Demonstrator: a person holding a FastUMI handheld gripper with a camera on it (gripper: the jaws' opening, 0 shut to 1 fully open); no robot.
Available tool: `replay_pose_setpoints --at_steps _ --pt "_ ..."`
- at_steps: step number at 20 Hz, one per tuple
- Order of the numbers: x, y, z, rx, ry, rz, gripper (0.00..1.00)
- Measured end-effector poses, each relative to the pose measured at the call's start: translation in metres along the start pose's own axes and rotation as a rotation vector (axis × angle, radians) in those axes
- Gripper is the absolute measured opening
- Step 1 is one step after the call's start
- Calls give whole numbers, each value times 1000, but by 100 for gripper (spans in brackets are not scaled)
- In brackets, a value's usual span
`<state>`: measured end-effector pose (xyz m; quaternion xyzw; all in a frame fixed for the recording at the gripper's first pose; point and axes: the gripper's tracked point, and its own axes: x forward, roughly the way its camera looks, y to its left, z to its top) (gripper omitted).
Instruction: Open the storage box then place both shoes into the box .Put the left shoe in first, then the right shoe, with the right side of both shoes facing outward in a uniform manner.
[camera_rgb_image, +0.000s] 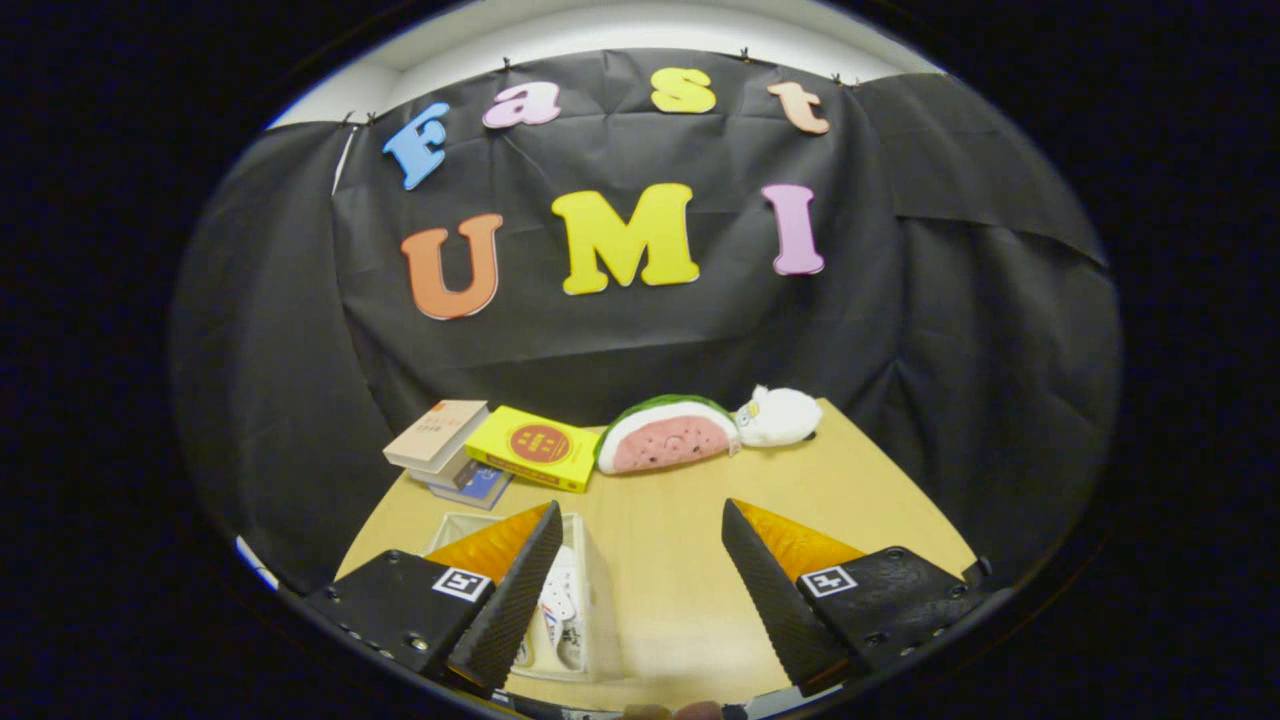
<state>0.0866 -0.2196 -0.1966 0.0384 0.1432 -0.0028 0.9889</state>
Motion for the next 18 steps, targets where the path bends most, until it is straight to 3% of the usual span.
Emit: replay_pose_setpoints --at_steps 5,18 --pt "-25 -28 28 -6 -116 -72 96" --pt "-52 -3 28 -29 -157 -41 96"
